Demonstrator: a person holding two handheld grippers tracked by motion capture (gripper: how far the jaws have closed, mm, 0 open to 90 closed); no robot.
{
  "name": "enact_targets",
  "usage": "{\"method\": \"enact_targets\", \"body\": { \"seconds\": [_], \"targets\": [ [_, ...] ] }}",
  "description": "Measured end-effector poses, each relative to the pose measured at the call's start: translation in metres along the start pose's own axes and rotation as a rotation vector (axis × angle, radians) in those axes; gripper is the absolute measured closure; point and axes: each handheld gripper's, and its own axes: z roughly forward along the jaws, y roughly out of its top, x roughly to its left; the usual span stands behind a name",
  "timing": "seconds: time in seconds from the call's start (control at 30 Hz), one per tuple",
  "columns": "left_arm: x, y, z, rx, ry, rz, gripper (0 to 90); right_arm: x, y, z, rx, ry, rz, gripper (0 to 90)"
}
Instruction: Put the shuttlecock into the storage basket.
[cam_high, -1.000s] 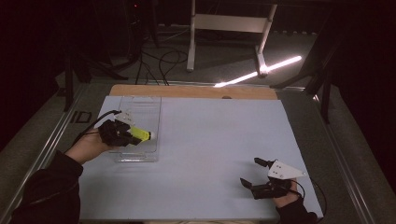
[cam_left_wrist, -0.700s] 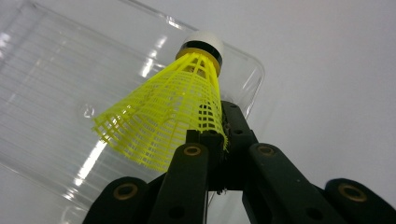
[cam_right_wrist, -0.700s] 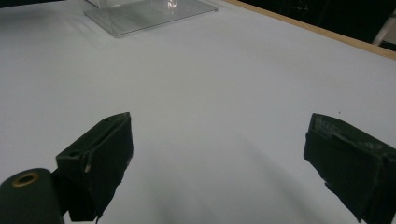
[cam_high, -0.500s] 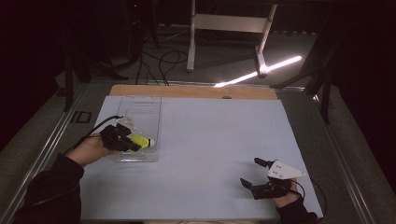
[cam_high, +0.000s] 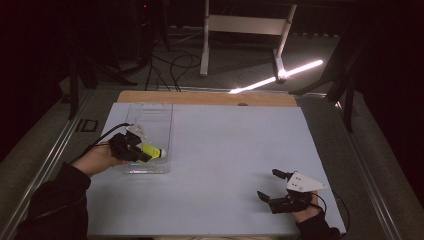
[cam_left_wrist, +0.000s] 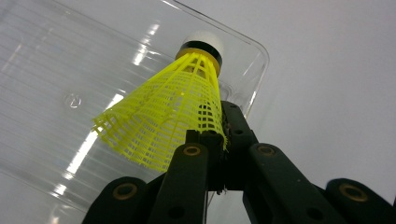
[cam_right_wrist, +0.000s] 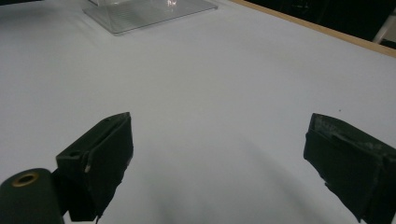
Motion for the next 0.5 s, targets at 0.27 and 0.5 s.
{"method": "enact_targets", "body": {
  "seconds": [0.27,0.5],
  "targets": [
    [0.005,0.004,0.004,0.048,-0.012,0.018,89.4,0.000,0.000,0.000,0.003,0.000,0.000,8.5],
    [0.010,0.004,0.011,0.048,-0.029,-0.005,89.3,0.000,0.000,0.000,0.001,-0.001,0.001,8.5]
  ]
}}
